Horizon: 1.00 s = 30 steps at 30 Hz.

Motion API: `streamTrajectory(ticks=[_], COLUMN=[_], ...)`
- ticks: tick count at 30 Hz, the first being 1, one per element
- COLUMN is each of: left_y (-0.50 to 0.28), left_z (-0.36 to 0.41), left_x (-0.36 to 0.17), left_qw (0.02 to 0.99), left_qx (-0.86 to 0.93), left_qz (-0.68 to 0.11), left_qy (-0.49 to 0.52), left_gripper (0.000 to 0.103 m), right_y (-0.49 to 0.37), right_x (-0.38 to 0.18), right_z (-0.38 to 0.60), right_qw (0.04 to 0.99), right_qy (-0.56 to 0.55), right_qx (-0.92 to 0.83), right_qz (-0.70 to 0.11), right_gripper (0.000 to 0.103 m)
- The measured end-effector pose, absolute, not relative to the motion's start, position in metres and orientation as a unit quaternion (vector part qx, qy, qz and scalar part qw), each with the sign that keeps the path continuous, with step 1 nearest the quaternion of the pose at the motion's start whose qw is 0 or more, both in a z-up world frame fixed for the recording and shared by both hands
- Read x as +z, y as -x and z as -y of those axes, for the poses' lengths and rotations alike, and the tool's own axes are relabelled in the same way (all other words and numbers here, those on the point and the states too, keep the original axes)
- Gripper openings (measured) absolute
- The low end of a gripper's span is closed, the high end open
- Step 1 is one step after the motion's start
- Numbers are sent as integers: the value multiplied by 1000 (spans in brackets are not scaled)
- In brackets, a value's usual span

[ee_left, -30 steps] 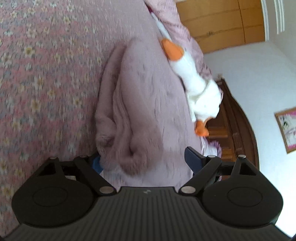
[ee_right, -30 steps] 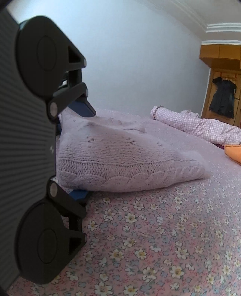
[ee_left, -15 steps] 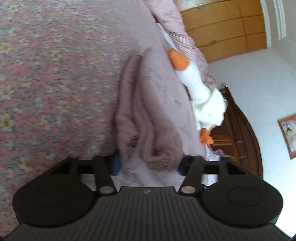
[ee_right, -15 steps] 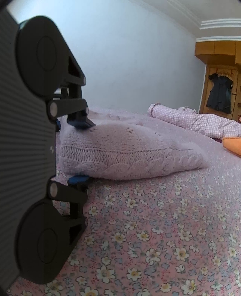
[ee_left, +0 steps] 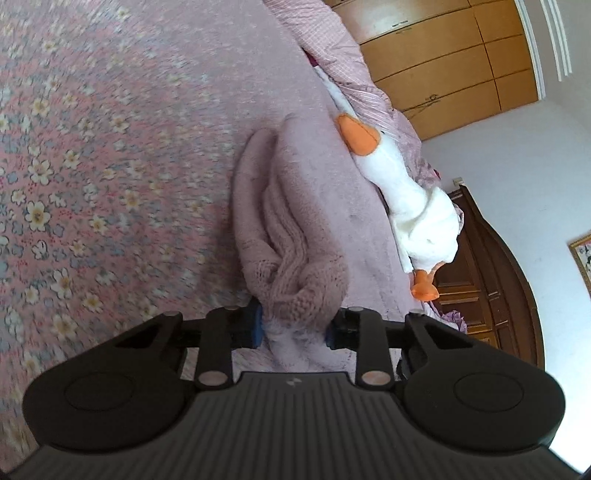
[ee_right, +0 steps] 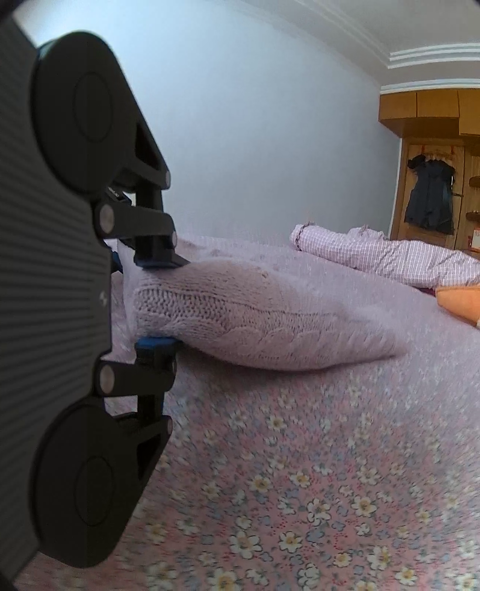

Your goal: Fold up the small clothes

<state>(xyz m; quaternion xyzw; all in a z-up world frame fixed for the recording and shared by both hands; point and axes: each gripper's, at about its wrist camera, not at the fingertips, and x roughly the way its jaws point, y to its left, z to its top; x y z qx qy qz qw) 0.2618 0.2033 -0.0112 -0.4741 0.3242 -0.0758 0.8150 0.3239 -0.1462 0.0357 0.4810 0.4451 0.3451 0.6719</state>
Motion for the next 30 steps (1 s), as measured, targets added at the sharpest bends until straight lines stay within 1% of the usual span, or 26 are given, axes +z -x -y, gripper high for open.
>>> streamTrajectory(ticks=[5, 9, 14, 19, 24, 30], left_y=[-248, -251, -276, -311, -298, -220], left_z=[-192, -173, -145, -118, -100, -93], left_x=[28, 62, 97, 118, 107, 41], left_qw=[824, 831, 839, 846, 844, 821], left_qx=[-93, -111, -134, -145, -162, -154], left_qz=[-312, -305, -291, -277, -288, -322], left_qy=[464, 451, 440, 431, 423, 445], left_gripper=[33, 33, 33, 32, 32, 32], right_y=[-309, -305, -324, -348, -341, -259], right_x=[67, 92, 123, 138, 119, 62], right_z=[159, 179, 204, 224, 237, 251], right_qw=[679, 693, 714, 730, 722, 707], right_qy=[-479, -478, -473, -468, -467, -458], right_qx=[360, 362, 359, 353, 343, 344], right_qz=[-423, -400, -370, -351, -378, -416], right_gripper=[35, 32, 30, 28, 29, 30])
